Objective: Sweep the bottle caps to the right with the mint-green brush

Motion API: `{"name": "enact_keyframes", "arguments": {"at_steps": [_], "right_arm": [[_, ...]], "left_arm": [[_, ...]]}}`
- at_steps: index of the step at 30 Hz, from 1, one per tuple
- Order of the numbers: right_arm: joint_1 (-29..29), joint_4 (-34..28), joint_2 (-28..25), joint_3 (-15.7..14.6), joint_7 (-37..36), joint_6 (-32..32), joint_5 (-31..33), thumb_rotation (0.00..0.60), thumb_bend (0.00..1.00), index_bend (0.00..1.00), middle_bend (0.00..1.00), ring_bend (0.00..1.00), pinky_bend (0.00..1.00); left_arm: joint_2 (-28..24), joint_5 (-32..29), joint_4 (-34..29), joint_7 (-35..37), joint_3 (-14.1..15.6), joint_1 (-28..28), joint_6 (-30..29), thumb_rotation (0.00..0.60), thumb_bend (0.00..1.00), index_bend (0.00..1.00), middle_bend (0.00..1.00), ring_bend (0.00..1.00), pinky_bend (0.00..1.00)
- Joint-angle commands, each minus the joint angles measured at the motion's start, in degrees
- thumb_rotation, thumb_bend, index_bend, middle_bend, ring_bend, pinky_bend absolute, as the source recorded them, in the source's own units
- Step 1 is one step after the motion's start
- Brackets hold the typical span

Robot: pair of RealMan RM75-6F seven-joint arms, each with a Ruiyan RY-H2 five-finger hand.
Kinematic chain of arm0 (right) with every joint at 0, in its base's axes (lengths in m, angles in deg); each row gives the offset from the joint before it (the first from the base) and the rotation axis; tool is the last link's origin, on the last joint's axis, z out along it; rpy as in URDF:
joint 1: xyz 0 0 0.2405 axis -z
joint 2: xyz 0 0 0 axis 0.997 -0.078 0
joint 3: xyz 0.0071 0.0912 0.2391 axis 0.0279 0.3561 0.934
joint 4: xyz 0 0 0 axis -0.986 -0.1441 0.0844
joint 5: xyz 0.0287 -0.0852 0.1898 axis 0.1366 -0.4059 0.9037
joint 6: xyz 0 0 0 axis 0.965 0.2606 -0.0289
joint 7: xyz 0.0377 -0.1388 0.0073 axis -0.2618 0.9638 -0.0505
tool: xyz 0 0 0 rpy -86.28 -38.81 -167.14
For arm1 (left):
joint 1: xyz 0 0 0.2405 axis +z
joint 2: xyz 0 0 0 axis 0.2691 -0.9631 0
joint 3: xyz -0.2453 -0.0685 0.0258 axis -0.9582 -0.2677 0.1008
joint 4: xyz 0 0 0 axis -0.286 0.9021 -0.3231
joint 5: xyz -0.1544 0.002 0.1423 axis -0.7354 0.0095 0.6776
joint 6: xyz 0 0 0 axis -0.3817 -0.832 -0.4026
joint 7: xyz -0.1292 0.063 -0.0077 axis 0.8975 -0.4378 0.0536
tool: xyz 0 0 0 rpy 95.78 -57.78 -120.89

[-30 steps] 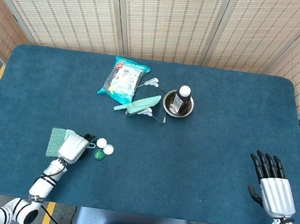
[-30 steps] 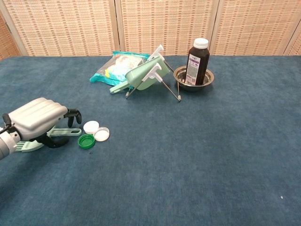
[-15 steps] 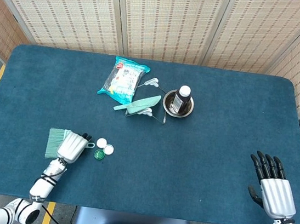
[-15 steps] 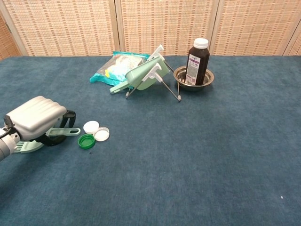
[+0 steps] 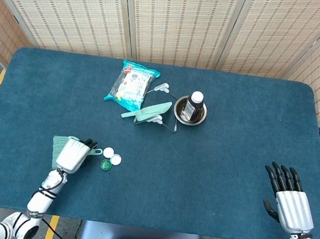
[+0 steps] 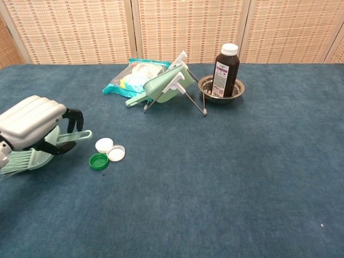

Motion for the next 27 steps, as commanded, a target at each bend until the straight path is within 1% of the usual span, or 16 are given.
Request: {"name": "enact_keyframes", "arguments": {"at_steps": [1,4,6,8,11,16,22,27], "right_arm": [[0.0,-0.1,0.0,-0.1,0.1,0.2,0.0,0.600,0.24,0.00,0.00,0.00,0.00],[0.0,-0.3,0.0,-0.2,0.4,0.4,0.0,0.600,0.24,0.00,0.00,0.00,0.00],[-0.1,-0.3,0.0,-0.3,0.4,0.5,-0.1,0.600,0.24,0.00,0.00,0.00,0.00],[-0.1,-0.3,-0.1,-0.4,0.3,0.7,-0.1,0.600,0.24,0.00,0.00,0.00,0.00],[-0.1,-0.5,-0.2,-0.4,0.3,0.7,-0.2,0.600,0.24,0.00,0.00,0.00,0.00],[0.0,-0.6,-0.3,-0.5,0.1,0.6,-0.4,0.600,0.24,0.00,0.00,0.00,0.00],[-0.2,-1.0,-0.8,-0.9,-0.6,1.2,-0.5,0.600,0.24,0.00,0.00,0.00,0.00],[-0.1,-1.0,-1.0,-0.8,-0.9,1.0,-0.5,0.600,0.24,0.00,0.00,0.00,0.00]], "left_arm": [[-0.5,5.2,1.1,26.5,-0.6,0.1,-10.5,0.600,0.77,0.73,0.85,0.77,0.92],[0.6,6.3,2.4,37.7,-1.5,-0.3,-14.3,0.600,0.78,0.73,0.85,0.77,0.92],[1.7,6.2,3.5,42.9,-2.3,-0.6,-16.1,0.600,0.78,0.73,0.85,0.77,0.92],[2.9,6.2,5.4,47.5,-2.8,-1.4,-16.5,0.600,0.78,0.73,0.85,0.76,0.92],[4.5,5.2,8.3,52.7,-3.3,-2.3,-15.1,0.600,0.77,0.73,0.86,0.76,0.92],[7.2,4.2,13.8,57.1,-2.9,-3.3,-12.7,0.600,0.78,0.73,0.86,0.76,0.92],[10.7,4.7,21.0,58.1,-1.6,-4.2,-11.9,0.600,0.77,0.73,0.86,0.76,0.91],[12.4,4.4,24.6,59.5,-1.3,-4.7,-11.5,0.600,0.77,0.73,0.86,0.76,0.91]]}}
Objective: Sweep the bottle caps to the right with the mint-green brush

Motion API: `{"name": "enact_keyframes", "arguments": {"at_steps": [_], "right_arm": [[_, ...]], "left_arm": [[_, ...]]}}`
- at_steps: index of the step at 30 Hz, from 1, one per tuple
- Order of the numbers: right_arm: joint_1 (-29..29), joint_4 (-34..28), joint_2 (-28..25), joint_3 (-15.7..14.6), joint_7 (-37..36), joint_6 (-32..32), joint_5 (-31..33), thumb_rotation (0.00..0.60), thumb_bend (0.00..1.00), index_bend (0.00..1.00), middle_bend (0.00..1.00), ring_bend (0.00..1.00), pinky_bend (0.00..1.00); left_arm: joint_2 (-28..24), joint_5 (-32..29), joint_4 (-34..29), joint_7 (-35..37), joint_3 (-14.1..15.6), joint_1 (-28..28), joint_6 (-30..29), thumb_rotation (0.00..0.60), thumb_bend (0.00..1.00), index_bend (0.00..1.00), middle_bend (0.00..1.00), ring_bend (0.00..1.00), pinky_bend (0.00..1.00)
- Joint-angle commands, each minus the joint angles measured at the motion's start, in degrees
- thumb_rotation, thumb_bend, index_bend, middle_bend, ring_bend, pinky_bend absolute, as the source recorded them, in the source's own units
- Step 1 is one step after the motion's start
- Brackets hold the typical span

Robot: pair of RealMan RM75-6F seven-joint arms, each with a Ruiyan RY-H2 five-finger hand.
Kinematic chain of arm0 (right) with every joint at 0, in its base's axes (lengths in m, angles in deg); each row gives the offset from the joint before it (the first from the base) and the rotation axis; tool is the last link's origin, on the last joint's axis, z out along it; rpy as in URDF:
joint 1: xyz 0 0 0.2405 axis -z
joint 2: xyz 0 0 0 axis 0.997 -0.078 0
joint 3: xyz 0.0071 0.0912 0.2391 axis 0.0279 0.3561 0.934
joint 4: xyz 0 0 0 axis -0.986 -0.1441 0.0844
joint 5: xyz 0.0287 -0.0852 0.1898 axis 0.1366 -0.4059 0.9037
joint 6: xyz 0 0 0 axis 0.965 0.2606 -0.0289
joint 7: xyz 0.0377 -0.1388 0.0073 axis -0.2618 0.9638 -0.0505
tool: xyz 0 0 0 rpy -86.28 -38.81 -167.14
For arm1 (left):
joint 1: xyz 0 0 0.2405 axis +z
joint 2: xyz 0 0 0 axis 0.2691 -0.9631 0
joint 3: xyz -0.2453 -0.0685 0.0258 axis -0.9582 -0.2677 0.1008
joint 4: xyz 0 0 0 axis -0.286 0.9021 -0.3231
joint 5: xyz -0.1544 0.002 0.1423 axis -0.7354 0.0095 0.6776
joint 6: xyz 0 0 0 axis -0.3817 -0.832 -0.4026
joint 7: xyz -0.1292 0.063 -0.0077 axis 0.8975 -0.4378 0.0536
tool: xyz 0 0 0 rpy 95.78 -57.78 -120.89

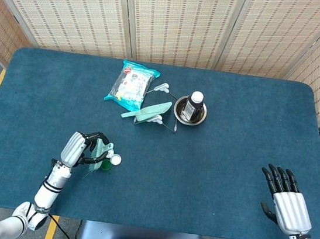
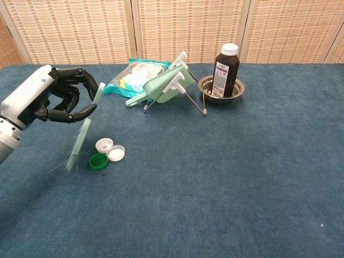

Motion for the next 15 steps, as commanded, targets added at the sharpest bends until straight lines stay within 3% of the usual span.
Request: {"name": "enact_keyframes", "arguments": {"at_steps": [1,15], "right_arm": [[0.0,0.0,0.0,0.1,0.0,0.0,0.1,0.600,0.24,0.00,0.00,0.00,0.00],[-0.2,-0.1,0.0,-0.2,-0.1,0.7,0.0,0.600,0.24,0.00,0.00,0.00,0.00]], "left_arm": [[1.5,-0.3,2.0,1.7,0.5,-0.5,0.8,0.600,0.77,0.74,0.86,0.76,0.91],[7.5,1.3,3.9,2.8,2.0,-5.3,2.4,0.600,0.77,0.74,0.86,0.76,0.91]]}}
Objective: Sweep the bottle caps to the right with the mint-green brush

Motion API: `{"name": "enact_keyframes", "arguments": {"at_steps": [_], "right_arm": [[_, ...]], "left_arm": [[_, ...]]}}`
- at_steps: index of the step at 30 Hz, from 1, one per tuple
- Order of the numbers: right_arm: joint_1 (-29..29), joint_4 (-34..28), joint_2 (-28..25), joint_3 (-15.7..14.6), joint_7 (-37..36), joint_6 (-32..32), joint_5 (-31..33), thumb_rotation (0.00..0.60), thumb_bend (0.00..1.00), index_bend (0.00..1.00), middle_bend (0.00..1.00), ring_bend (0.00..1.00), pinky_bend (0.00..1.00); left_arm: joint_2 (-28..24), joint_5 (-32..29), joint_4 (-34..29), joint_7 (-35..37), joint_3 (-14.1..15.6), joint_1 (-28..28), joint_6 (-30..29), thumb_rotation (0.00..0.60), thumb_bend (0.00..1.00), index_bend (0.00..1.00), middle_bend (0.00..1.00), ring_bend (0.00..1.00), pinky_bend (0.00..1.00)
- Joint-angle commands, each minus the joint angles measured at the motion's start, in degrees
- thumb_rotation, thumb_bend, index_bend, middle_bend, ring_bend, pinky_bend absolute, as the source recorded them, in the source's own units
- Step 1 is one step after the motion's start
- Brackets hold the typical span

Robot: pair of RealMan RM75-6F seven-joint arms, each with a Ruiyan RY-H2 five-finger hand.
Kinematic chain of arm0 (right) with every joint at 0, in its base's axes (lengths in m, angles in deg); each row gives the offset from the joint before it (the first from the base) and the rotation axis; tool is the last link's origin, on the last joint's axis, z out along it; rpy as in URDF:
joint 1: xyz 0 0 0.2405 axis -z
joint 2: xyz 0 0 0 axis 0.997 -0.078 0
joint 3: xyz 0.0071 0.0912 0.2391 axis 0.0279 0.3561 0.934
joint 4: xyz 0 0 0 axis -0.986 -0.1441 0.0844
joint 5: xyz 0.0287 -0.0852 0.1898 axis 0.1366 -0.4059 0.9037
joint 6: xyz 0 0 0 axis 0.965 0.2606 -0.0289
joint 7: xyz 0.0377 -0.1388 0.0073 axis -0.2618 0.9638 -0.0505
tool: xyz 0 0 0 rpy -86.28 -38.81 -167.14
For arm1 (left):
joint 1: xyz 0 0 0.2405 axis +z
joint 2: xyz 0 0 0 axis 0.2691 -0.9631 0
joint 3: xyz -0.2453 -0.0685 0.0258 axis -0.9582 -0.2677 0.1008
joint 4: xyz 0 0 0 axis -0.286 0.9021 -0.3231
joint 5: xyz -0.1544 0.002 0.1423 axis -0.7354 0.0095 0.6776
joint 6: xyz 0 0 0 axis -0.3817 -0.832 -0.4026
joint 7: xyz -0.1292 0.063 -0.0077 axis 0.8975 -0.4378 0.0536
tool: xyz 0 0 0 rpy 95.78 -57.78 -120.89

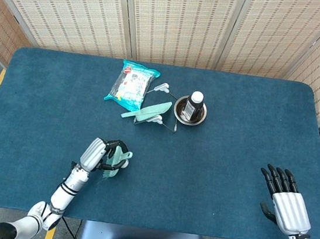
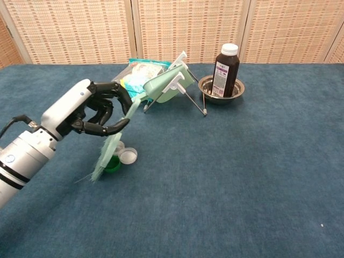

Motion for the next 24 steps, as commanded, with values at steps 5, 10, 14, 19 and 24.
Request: {"name": "enact_keyframes", "arguments": {"at_steps": [5,10,14,19,24], "right_arm": [[-0.1,-0.2,-0.4,0.2,-0.5,0.2,0.4,0.600,0.24,0.00,0.00,0.00,0.00],[0.2,-0.2,-0.7,0.4,-1.0,-0.7,0.4,0.600,0.24,0.00,0.00,0.00,0.00],[0.2,-0.1,-0.8,0.4,-1.3,-0.6,0.5,0.600,0.24,0.00,0.00,0.00,0.00],[0.2,0.0,-0.9,0.4,-1.5,-0.3,0.7,0.600,0.24,0.00,0.00,0.00,0.00],[0.2,-0.2,-1.0,0.2,-1.5,-0.3,0.4,0.600,0.24,0.00,0.00,0.00,0.00]], "left_arm": [[2.9,0.8,-0.8,-0.9,0.1,-3.0,0.3,0.600,0.77,0.74,0.86,0.76,0.91],[5.3,0.9,-1.5,-0.9,-0.1,-4.9,1.0,0.600,0.77,0.74,0.86,0.76,0.91],[5.9,1.5,-1.5,-2.2,-0.5,-6.2,-1.1,0.600,0.77,0.74,0.86,0.76,0.91],[2.2,2.5,-3.4,-4.9,-0.9,-6.6,-5.2,0.600,0.77,0.74,0.86,0.76,0.91],[-6.2,3.2,-8.8,-10.2,0.6,-4.2,-7.2,0.600,0.76,0.74,0.86,0.76,0.91]]}}
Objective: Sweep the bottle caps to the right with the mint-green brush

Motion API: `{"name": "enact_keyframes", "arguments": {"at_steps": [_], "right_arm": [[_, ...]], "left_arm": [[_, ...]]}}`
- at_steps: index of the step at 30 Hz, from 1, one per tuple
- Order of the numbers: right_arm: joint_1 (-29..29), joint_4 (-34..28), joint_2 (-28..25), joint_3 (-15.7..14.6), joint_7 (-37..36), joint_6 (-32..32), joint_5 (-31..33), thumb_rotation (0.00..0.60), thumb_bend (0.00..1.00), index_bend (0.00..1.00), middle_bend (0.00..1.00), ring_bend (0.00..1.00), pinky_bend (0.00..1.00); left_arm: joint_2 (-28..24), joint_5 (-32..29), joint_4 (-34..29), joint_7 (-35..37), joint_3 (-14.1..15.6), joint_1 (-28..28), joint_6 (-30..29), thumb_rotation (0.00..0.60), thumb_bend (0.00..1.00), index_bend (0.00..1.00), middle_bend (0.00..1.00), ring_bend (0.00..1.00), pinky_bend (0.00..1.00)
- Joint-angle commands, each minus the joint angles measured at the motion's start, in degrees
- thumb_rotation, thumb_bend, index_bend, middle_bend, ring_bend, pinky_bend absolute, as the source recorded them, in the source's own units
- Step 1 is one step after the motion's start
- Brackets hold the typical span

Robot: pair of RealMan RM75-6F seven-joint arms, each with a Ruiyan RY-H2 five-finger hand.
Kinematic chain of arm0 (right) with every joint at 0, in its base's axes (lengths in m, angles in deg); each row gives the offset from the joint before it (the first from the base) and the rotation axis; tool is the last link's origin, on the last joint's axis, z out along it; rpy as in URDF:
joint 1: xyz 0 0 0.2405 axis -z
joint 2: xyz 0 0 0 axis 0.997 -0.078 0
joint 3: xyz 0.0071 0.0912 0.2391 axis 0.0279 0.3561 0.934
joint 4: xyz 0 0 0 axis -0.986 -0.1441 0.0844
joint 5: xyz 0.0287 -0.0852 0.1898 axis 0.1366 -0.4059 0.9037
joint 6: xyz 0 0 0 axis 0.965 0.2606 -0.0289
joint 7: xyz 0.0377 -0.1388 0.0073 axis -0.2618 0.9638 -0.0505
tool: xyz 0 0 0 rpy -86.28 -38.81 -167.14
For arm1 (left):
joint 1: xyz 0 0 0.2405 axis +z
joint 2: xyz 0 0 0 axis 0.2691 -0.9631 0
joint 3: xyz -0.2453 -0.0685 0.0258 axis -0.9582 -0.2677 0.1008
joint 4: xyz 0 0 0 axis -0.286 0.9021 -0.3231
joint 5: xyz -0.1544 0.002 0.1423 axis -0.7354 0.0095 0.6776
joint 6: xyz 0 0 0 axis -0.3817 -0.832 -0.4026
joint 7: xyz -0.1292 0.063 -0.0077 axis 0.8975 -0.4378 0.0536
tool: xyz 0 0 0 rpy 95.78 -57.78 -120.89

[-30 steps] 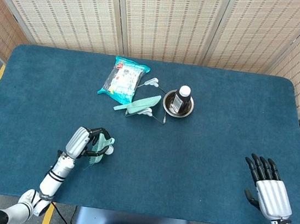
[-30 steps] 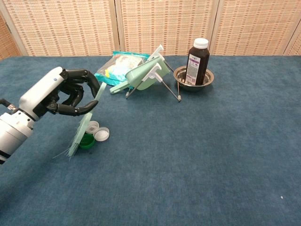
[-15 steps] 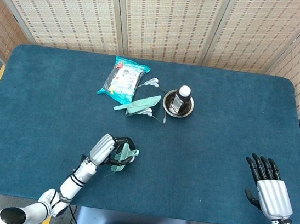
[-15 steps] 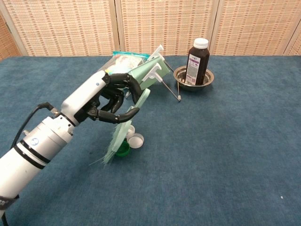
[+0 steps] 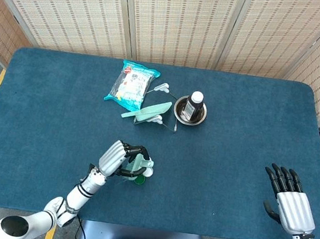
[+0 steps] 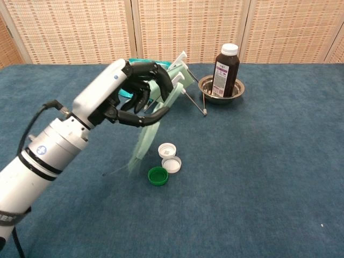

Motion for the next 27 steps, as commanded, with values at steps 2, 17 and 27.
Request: {"name": "enact_keyframes", "arguments": {"at_steps": [2,17,27], "right_arm": [[0.0,-0.1,0.0,-0.1,0.1,0.1,-0.1,0.600,0.24,0.00,0.00,0.00,0.00],[-1.2,-0.5,1.2,-0.5,2.2,2.7,-0.1,0.600,0.24,0.00,0.00,0.00,0.00],[-1.0,-0.6,1.1,-0.7,2.3,2.1,-0.2,0.600,0.24,0.00,0.00,0.00,0.00]], "left_arm": [[-9.6,0.9,-6.3,-7.3,2.8,3.9,-1.2,0.600,0.76,0.74,0.86,0.76,0.91],[-20.5,-0.3,-9.1,-37.4,11.0,11.8,13.3,0.600,0.61,0.63,0.77,0.75,0.89],[-24.7,-4.0,-19.3,-36.3,8.9,11.1,20.1,0.600,0.32,0.00,0.00,0.67,0.84]]}}
